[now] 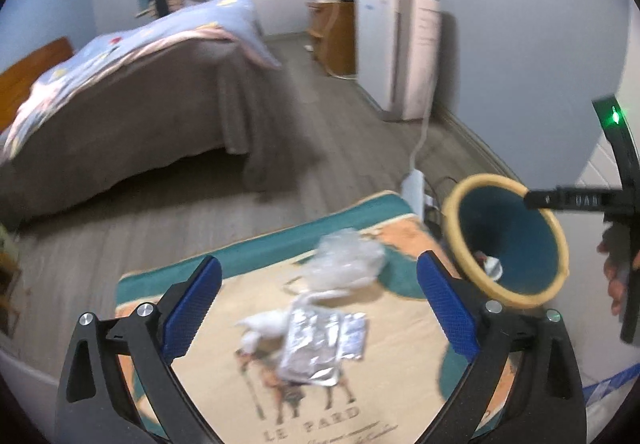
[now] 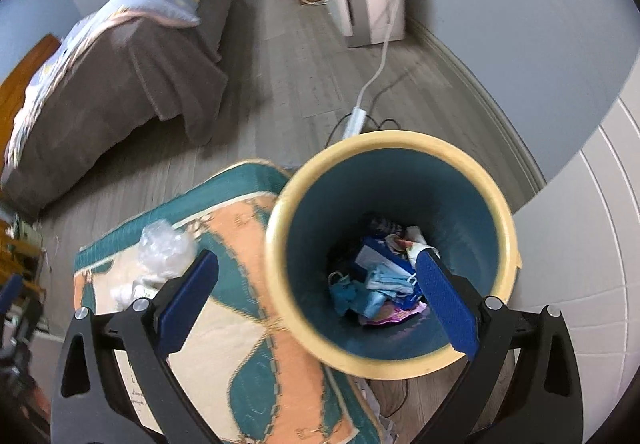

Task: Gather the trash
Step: 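Move both tools back over the stool, then grasp the white tissue with left tool while right tool grasps clear plastic bag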

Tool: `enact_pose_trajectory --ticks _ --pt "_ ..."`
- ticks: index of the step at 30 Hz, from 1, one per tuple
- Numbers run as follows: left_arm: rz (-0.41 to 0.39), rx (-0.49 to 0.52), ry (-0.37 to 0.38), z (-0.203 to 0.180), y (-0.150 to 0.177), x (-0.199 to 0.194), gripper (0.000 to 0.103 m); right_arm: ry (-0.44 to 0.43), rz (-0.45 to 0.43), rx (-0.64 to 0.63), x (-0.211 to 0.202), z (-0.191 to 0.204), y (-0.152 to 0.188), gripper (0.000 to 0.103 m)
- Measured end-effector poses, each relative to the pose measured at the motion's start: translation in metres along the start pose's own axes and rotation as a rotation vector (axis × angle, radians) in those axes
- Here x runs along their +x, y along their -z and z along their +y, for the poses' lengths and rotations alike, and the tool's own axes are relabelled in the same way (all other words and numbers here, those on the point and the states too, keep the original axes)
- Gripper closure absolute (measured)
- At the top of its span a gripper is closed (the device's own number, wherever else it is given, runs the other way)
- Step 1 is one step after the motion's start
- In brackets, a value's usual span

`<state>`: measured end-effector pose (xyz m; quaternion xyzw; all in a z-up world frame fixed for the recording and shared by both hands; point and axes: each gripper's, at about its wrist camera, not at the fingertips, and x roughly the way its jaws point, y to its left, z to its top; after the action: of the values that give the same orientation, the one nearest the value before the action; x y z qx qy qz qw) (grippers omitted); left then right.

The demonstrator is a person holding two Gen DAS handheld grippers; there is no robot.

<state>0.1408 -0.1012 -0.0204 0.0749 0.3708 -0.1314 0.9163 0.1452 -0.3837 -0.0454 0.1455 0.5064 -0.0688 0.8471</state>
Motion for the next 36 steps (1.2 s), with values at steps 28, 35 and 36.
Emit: enact_pose_trajectory --ticks 28,35,36 --pt "0.22 -0.076 -0.037 0.099 0.052 0.09 0.006 0.064 0.083 -0.264 0.089 0.141 0.011 0.006" --pt "0.273 -0.02 -0.013 0.094 0.06 0.116 0.006 0.059 0.117 -0.275 0.114 0.159 0.008 0.006" --pt "0.285 -0.016 -0.004 0.094 0.061 0.12 0.006 0.059 0.121 -0.28 0.117 0.162 0.008 0.006"
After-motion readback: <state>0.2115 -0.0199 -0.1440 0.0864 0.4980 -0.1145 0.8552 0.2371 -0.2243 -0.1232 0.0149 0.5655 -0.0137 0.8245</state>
